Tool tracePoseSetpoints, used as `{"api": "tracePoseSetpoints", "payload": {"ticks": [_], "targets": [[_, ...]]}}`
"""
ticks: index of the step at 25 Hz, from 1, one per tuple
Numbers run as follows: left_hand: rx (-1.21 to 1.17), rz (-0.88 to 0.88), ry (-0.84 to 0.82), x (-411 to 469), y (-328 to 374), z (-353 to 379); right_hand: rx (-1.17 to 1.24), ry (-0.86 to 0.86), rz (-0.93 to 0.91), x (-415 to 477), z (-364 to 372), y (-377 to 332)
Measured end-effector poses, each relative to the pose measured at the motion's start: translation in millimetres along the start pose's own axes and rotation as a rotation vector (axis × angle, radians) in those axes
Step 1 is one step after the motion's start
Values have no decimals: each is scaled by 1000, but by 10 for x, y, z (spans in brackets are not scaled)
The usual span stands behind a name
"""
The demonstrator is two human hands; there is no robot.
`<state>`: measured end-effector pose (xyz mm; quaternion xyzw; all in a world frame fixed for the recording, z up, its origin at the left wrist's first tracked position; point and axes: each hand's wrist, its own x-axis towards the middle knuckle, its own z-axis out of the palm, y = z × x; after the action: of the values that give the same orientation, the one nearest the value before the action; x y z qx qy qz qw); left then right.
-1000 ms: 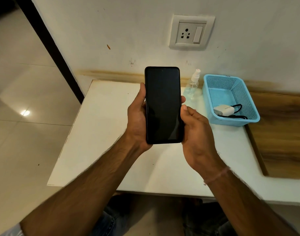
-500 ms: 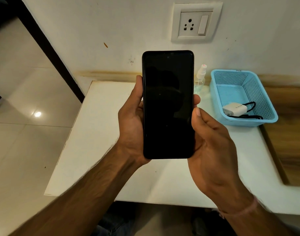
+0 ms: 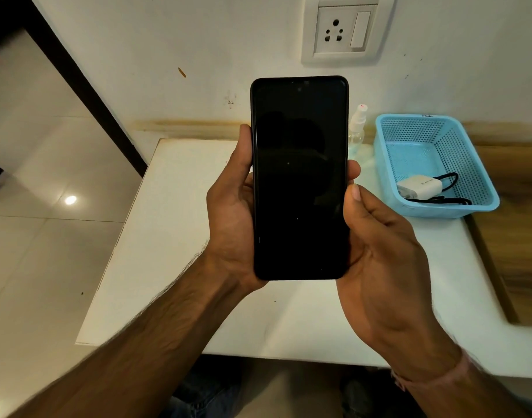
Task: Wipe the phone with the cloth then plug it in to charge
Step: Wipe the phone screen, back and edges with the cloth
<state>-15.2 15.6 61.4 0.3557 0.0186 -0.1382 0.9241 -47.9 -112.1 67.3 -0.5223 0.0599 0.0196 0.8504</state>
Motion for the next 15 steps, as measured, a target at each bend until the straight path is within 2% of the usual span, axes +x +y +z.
{"api": "tracePoseSetpoints", "payload": {"ticks": [6, 10, 15], "targets": [[3, -54, -52, 62, -16, -55, -153, 39, 20, 70, -33, 70], [52, -37, -27, 161, -50, -115, -116, 14, 16, 144, -4, 111], [203, 31, 233, 321, -92, -239, -141, 84, 61, 356, -9, 250]]}}
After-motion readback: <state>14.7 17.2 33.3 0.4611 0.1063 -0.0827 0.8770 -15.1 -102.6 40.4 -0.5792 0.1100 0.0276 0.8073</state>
